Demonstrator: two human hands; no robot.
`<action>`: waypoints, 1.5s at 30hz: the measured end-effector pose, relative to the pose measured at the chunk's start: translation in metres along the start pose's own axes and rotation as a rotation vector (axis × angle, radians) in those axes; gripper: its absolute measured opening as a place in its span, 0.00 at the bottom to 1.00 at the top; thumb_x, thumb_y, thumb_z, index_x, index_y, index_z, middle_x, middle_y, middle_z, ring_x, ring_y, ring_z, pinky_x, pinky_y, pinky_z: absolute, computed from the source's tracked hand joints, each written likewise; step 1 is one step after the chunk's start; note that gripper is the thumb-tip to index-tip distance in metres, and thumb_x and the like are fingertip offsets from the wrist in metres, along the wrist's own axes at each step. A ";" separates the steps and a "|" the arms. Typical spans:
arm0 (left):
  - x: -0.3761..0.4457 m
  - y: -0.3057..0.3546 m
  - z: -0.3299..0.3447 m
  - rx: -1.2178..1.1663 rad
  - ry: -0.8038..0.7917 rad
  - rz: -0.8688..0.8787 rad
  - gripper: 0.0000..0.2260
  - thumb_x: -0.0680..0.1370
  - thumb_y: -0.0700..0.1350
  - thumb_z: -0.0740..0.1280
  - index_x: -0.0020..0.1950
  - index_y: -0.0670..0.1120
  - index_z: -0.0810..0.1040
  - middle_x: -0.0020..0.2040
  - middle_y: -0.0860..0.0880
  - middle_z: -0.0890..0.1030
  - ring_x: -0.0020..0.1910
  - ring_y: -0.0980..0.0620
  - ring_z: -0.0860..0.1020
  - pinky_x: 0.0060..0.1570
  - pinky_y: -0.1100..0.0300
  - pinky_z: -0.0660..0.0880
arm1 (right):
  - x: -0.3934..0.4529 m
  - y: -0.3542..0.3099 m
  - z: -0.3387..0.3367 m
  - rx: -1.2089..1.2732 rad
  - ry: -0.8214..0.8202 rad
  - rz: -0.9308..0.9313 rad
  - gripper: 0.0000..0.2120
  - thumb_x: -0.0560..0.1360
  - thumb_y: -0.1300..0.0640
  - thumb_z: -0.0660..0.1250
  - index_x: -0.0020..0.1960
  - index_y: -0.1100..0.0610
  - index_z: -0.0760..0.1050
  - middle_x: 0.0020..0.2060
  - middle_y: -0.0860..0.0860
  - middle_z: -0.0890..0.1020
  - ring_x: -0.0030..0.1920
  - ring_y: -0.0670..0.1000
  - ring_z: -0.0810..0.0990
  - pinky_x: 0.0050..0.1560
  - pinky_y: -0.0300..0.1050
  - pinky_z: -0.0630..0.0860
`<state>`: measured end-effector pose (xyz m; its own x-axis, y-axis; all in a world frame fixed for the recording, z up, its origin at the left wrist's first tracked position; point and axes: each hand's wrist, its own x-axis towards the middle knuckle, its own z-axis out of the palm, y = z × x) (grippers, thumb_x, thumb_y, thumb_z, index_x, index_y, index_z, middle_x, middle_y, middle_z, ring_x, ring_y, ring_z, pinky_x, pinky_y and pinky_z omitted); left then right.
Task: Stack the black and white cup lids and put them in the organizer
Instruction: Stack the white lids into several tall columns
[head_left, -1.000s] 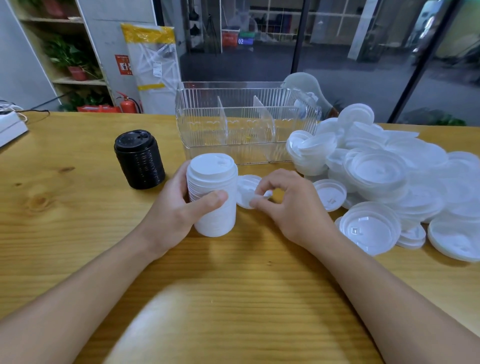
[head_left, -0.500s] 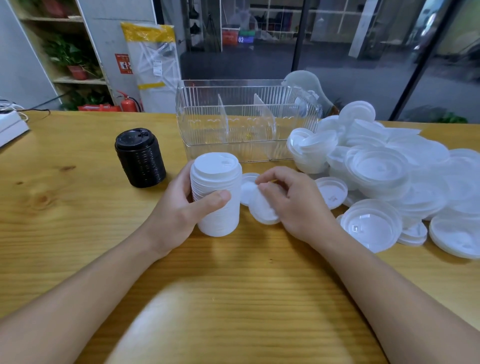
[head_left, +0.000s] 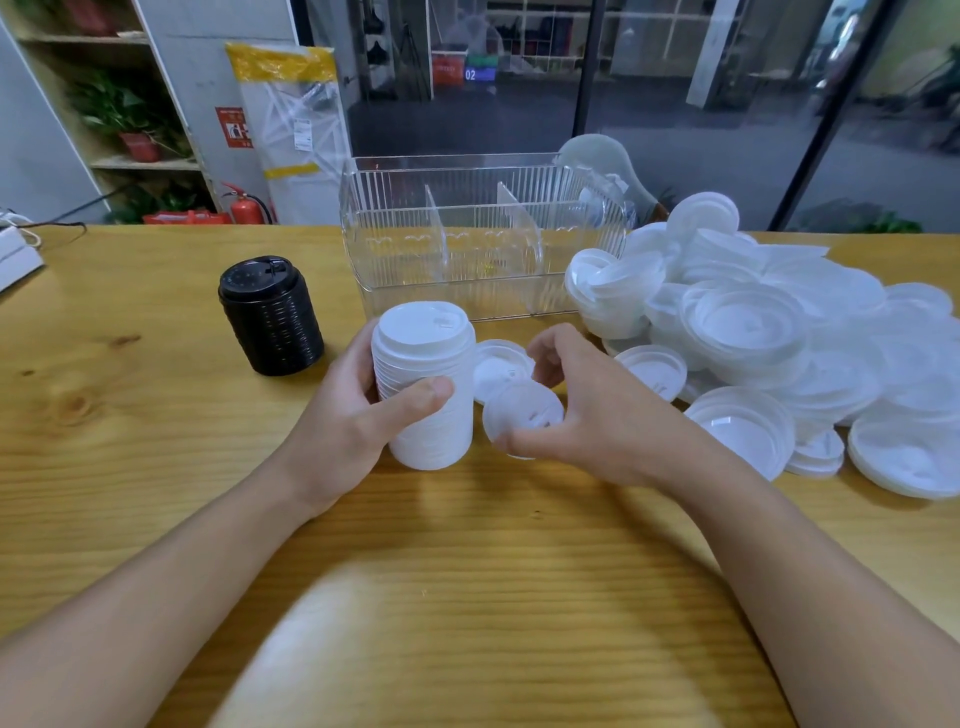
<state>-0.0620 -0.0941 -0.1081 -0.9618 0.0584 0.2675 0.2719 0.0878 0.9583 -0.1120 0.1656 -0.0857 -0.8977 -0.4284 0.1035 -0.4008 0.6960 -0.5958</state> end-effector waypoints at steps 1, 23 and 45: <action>0.000 0.000 0.000 -0.003 0.000 0.001 0.31 0.75 0.53 0.77 0.77 0.49 0.75 0.70 0.48 0.84 0.71 0.46 0.82 0.68 0.46 0.77 | 0.000 0.000 -0.001 0.002 -0.003 0.000 0.38 0.65 0.35 0.82 0.67 0.41 0.67 0.56 0.39 0.78 0.55 0.42 0.79 0.55 0.50 0.82; -0.006 0.007 0.030 0.017 -0.008 0.017 0.30 0.76 0.53 0.78 0.76 0.51 0.74 0.68 0.48 0.85 0.68 0.45 0.83 0.68 0.42 0.79 | 0.002 -0.042 0.000 0.443 0.369 -0.274 0.15 0.84 0.46 0.72 0.68 0.51 0.82 0.60 0.44 0.86 0.63 0.48 0.84 0.63 0.53 0.81; -0.006 0.009 0.031 -0.006 -0.019 0.039 0.29 0.75 0.52 0.79 0.75 0.53 0.74 0.66 0.48 0.85 0.65 0.45 0.84 0.64 0.45 0.82 | -0.001 -0.040 0.004 0.294 0.263 -0.392 0.15 0.84 0.49 0.71 0.68 0.53 0.84 0.67 0.42 0.83 0.71 0.40 0.78 0.71 0.40 0.73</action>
<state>-0.0524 -0.0625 -0.1044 -0.9496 0.0801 0.3030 0.3091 0.0794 0.9477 -0.0947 0.1359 -0.0653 -0.7222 -0.4380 0.5353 -0.6798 0.3070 -0.6661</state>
